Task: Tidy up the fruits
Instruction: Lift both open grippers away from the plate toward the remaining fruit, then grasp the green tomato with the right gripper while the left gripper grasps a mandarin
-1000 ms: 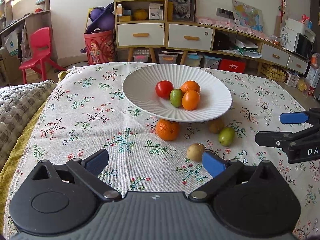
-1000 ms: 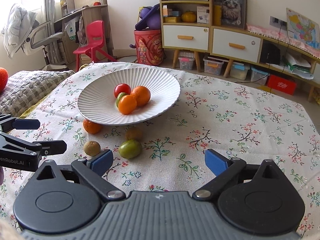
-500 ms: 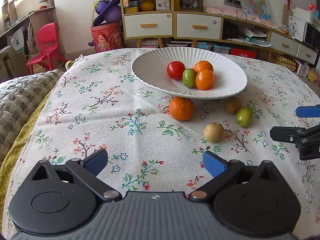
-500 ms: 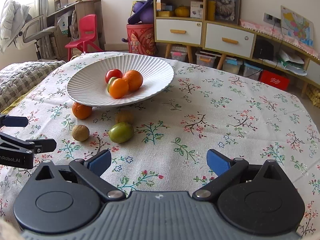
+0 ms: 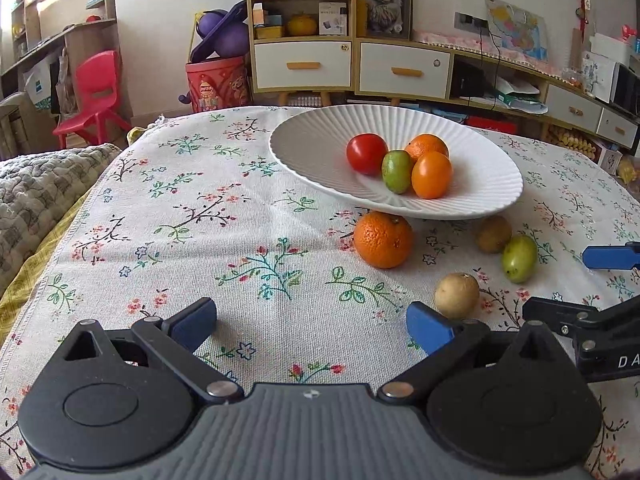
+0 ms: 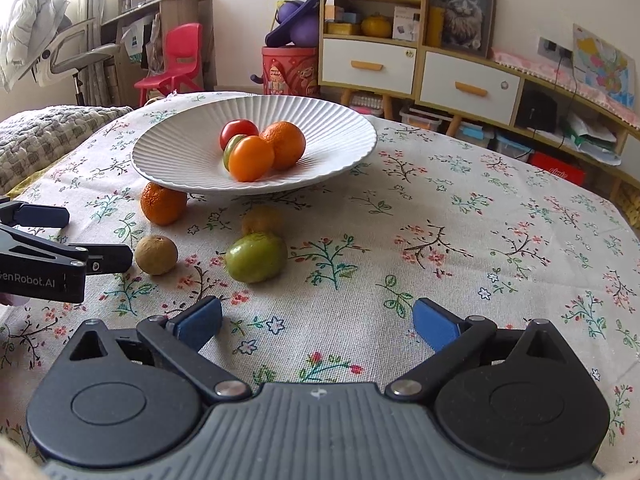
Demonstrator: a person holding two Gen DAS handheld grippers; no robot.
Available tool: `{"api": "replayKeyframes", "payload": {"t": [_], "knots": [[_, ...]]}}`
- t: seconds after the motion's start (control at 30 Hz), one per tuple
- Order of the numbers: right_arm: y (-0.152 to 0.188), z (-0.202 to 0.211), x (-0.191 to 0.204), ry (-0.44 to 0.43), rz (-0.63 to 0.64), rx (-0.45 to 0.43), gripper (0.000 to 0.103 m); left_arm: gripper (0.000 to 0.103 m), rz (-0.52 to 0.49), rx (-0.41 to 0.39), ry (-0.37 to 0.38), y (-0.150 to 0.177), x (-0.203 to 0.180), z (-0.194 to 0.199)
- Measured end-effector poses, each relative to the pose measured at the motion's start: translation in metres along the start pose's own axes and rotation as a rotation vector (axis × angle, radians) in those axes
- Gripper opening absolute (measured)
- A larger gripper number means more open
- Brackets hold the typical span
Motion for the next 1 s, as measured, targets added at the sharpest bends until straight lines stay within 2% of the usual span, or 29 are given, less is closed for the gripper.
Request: {"api": "replayKeyframes", "payload": {"t": [0.2,0.57,0.7,1.0], "knots": [[-0.006,-0.004,0.003,-0.006,0.004,-0.007,0.096,0.086,-0.010,-0.001,0.030,-0.006,-0.007,-0.007],[-0.015,-0.006,0.008,-0.022,0.035,-0.028,0.071,0.064,-0.027,-0.014,0.080,-0.014,-0.024,-0.015],[-0.018,-0.007,0.010,-0.028,0.042,-0.031,0.066,0.059,-0.024,-0.015,0.087,-0.017,-0.028,-0.018],[-0.020,-0.005,0.014,-0.042,0.065,-0.038,0.048,0.036,-0.015,-0.018,0.102,-0.021,-0.031,-0.020]]}}
Point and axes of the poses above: each gripper's, at about its wrist camera, not at the fingertips, and z roughly against the way its jaws point, x to its left, y to its underside, the point moved 5 cm from there along -z, roughly the way its jaws point, and after that the axes turned 11 degrees about z, right-handed, at the moved point
